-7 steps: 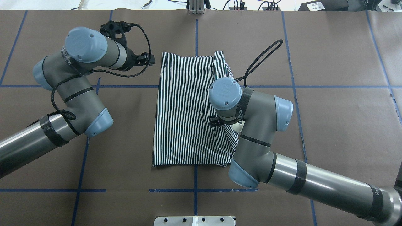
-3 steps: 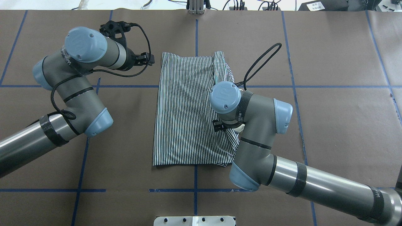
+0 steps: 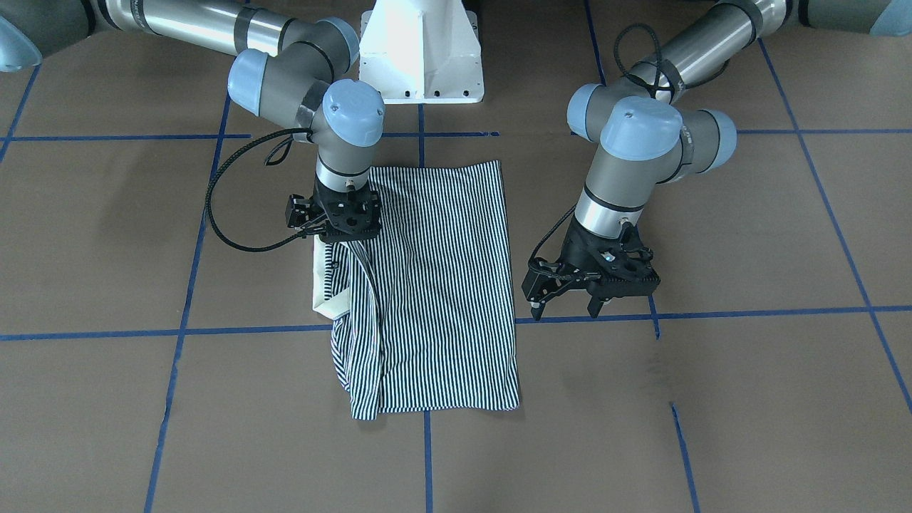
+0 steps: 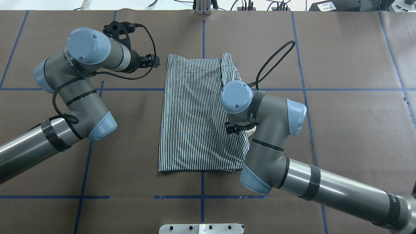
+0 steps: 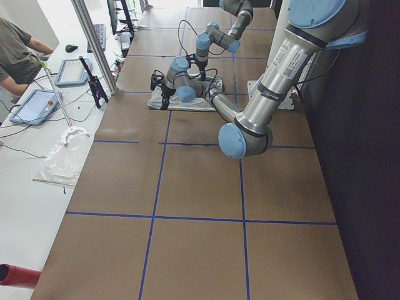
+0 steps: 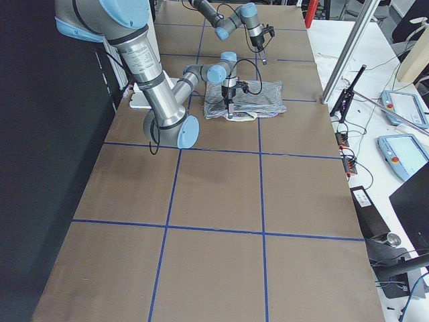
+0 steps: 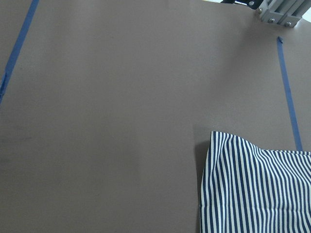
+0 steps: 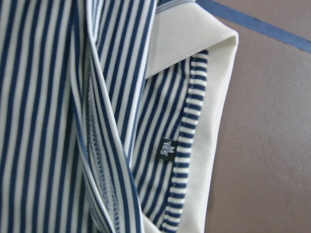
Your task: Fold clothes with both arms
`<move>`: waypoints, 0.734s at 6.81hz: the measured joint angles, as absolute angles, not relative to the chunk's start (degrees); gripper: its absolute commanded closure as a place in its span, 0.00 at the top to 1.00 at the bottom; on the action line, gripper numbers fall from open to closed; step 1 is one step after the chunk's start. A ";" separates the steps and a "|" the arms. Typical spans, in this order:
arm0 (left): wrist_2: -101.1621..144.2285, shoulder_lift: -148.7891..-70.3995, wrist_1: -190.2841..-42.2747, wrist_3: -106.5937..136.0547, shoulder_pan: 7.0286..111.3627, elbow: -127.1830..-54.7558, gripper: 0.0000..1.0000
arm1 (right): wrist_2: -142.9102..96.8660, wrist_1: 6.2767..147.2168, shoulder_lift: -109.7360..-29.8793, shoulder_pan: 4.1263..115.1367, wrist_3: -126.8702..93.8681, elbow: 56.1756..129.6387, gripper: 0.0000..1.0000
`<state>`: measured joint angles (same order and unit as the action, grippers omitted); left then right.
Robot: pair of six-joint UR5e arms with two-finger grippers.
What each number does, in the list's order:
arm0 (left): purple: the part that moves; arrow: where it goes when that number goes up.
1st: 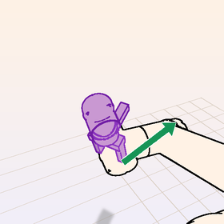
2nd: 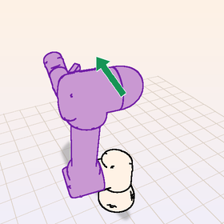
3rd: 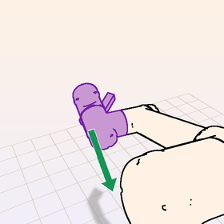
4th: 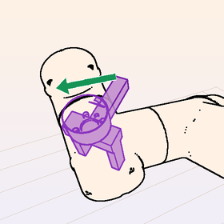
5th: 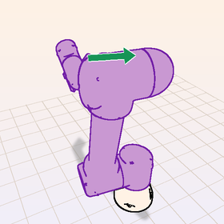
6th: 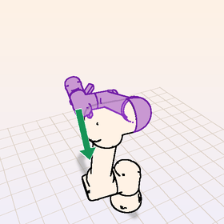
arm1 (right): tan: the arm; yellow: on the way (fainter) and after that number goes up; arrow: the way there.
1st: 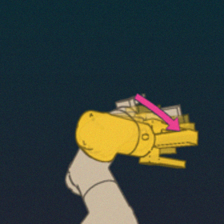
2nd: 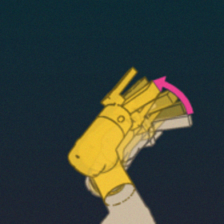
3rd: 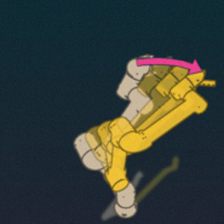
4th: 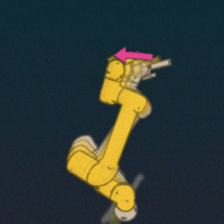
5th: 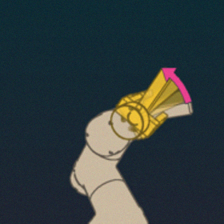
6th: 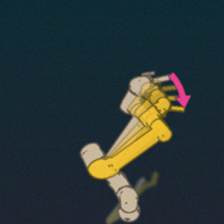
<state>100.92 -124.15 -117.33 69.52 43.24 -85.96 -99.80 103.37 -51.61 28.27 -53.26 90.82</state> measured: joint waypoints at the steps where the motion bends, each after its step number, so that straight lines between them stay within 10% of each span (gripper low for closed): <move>1: 100.96 -124.24 -117.33 69.52 43.23 -85.96 1.00 | -99.80 103.82 -52.84 29.03 -52.75 91.45 1.00; 5: 100.99 -124.50 -117.33 69.52 43.17 -86.04 1.00 | -99.74 104.57 -59.15 32.89 -48.05 96.29 1.00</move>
<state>100.99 -124.50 -117.33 69.52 43.17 -86.04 -99.74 104.57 -59.15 32.89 -48.05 96.29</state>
